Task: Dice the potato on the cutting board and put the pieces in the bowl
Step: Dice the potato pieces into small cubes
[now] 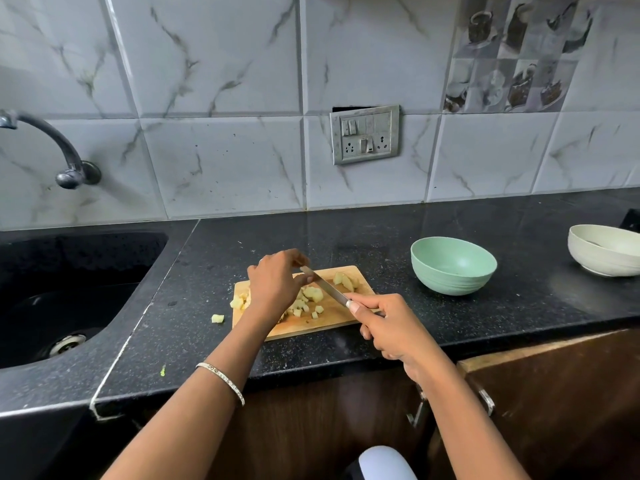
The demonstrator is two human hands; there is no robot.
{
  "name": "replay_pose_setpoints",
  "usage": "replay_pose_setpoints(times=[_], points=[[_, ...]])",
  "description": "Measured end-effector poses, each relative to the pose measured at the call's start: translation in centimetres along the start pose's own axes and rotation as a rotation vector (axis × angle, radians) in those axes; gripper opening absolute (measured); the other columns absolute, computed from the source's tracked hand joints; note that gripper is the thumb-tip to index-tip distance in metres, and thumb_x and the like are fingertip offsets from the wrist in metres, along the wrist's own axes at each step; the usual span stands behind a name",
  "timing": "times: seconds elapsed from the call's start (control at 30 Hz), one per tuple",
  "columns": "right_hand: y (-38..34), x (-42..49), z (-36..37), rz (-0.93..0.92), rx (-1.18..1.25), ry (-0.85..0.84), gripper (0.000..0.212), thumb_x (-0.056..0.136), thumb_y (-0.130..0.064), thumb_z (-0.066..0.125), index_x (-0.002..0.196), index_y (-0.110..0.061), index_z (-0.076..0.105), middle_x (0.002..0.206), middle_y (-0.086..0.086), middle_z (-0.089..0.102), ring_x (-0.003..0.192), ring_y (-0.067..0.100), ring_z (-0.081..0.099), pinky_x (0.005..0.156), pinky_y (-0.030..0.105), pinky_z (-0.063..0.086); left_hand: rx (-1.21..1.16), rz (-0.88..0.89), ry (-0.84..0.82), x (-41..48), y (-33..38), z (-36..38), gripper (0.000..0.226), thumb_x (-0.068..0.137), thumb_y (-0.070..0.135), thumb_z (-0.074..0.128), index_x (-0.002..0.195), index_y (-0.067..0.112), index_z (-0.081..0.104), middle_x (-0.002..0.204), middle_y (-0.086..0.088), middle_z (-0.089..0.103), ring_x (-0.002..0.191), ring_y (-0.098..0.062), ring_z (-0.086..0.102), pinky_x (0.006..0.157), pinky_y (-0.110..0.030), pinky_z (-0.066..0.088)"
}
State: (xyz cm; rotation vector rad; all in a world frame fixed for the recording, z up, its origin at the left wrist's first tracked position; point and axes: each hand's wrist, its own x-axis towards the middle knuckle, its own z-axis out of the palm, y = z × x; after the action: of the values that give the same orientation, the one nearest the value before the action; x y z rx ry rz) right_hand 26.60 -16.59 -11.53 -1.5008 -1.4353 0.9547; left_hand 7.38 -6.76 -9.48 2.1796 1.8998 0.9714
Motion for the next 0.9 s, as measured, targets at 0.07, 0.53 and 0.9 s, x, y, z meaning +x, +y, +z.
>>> replay_pose_setpoints(times=[0.07,0.53,0.9], points=[[0.0,-0.2,-0.4,0.029,0.076,-0.027,0.027,0.101,-0.035,0.059,0.127,-0.038,0.068,0.066,0.001,0.052,0.040,0.003,0.031,0.038,0.020,0.024,0.021,-0.026,0.024,0.1,-0.4,0.1,0.025,0.086,0.032,0.073,0.110,0.034,0.066,0.107,0.014,0.070,0.111,-0.016,0.061,0.092,-0.043,0.037],[0.9,0.7,-1.3,-0.006,0.072,0.221,0.031,0.102,-0.035,0.057,0.132,-0.034,0.066,0.080,-0.016,0.054,0.041,-0.003,0.050,0.041,0.010,0.033,0.056,0.100,-0.101,1.2,2.6,1.9,0.026,0.091,0.044,0.064,0.115,0.034,0.065,0.113,0.015,0.069,0.113,-0.014,0.059,0.096,-0.044,0.036],[1.7,0.4,-2.0,-0.015,0.051,0.223,0.029,0.102,-0.035,0.058,0.130,-0.037,0.066,0.077,-0.021,0.053,0.044,-0.002,0.052,0.043,0.010,0.033,0.000,0.038,-0.146,2.5,3.6,4.3,0.009,0.087,0.031,0.070,0.095,0.033,0.072,0.095,0.011,0.072,0.103,-0.018,0.061,0.097,-0.048,0.034]])
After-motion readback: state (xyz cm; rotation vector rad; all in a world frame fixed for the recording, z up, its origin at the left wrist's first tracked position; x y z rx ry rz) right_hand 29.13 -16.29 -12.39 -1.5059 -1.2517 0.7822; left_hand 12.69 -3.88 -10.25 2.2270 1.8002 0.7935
